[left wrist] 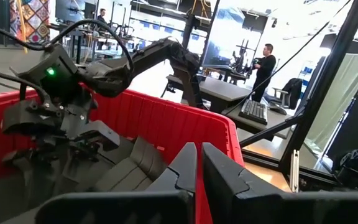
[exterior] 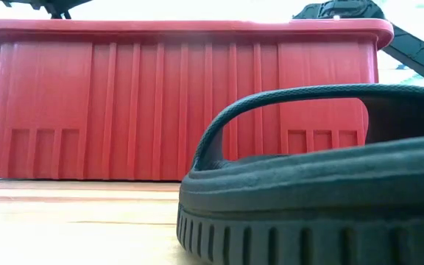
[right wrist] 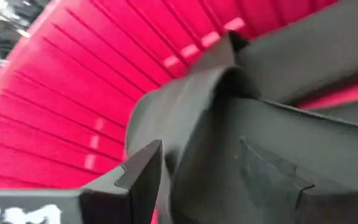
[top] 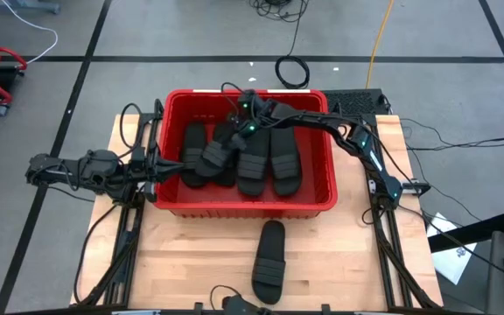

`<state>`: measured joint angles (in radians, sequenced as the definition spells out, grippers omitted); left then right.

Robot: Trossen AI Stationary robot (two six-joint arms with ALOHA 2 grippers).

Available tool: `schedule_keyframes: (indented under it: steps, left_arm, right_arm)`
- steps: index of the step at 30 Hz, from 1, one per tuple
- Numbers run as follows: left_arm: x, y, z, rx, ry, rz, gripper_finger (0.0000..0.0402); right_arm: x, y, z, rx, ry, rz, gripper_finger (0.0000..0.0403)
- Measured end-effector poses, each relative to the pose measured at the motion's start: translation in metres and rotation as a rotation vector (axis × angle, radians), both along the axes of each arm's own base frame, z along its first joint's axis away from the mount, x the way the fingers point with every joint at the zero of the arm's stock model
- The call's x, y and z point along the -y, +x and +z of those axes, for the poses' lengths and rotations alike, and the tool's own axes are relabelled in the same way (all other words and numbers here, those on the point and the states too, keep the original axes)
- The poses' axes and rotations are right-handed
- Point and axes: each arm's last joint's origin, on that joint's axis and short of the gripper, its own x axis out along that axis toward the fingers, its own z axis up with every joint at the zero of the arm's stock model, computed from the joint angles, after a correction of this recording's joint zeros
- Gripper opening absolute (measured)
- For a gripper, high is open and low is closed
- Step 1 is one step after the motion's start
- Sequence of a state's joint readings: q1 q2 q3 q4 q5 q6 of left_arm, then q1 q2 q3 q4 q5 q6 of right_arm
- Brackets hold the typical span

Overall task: Pick and place slides into bin
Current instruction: Put the slipper on top of the slipper inside the bin

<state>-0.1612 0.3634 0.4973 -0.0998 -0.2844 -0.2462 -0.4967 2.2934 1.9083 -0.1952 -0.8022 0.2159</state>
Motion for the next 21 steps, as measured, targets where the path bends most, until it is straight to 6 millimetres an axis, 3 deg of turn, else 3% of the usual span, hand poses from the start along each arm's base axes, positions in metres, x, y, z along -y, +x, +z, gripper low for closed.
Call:
schedule_keyframes:
  steps: [7, 10, 16, 19, 21]
  left_arm:
    - [0.0, 0.0, 0.0, -0.004, 0.03, -0.006, 0.0007]
    - [0.0, 0.0, 0.0, -0.01, 0.044, -0.011, 0.0001]
    - [-0.006, 0.006, -0.009, -0.119, -0.003, 0.045, 0.0011]
    - [-0.012, 0.016, -0.004, -0.212, 0.055, 0.051, 0.0008]
    - [-0.019, 0.025, 0.005, -0.292, 0.103, 0.063, 0.0003]
  right_arm:
    - [-0.002, -0.005, 0.026, 0.038, -0.101, -0.03, 0.02]
    - [-0.008, -0.011, 0.053, 0.086, -0.079, -0.023, 0.02]
    - [-0.048, -0.035, 0.143, 0.294, -0.153, 0.1, 0.017]
    - [-0.074, -0.062, 0.187, 0.382, -0.239, 0.213, 0.0116]
    - [-0.087, -0.085, 0.207, 0.393, -0.292, 0.278, 0.0067]
